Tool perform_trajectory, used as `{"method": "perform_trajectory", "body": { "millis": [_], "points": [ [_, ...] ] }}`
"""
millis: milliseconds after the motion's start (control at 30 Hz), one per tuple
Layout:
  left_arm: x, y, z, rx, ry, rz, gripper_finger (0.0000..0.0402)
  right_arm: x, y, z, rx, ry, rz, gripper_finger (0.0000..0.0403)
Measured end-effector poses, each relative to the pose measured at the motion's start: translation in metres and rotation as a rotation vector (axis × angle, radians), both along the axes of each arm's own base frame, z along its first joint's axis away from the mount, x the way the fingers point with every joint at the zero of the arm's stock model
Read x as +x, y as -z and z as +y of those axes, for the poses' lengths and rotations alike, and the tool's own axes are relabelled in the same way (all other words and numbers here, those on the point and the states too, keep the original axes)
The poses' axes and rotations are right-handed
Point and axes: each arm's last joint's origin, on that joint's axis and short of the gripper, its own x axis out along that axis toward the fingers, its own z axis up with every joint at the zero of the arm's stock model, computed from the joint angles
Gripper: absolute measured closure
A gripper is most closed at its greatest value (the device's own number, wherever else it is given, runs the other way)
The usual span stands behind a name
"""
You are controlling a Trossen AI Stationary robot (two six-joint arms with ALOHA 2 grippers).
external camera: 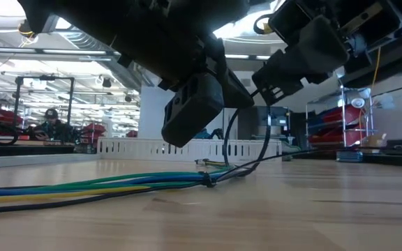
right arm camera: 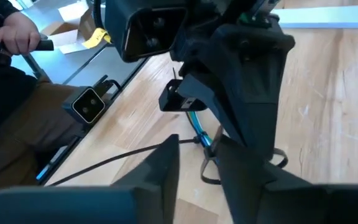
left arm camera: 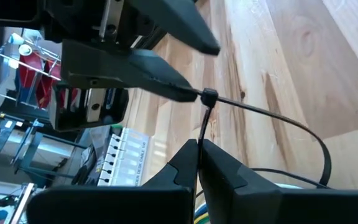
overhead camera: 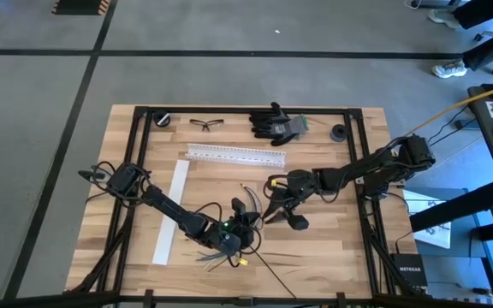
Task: Ziptie cables
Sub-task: Wrap the black zip tie on the cable
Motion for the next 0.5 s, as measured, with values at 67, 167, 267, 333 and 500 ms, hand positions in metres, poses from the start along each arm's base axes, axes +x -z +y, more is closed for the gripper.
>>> {"method": "perform_trajectory", "body": {
  "millis": [67,167,267,333,500],
  "points": [
    [0.000,0.000,0.000,-0.005,-0.002,-0.004,0.0401,0.001,-0.001,0.000,-0.006,-0.004,-0.020,0.0350],
    [0.001,0.000,0.001,-0.015,-0.008,-0.010,0.0401,0.001,-0.002,0.000,-0.016,0.008,-0.035,0.0393],
    [0.000,0.000,0.001,-0.016,-0.010,-0.009,0.0401,0.001,0.003,0.001,-0.065,0.053,-0.017,0.0394],
    [0.000,0.001,0.002,-0.015,-0.011,-0.006,0.0402,0.001,0.004,0.004,-0.126,0.080,-0.029,0.0400],
    [0.000,0.003,0.001,-0.062,0.031,0.012,0.0402,0.000,0.001,0.022,-0.343,0.183,-0.134,0.0402]
  ]
}}
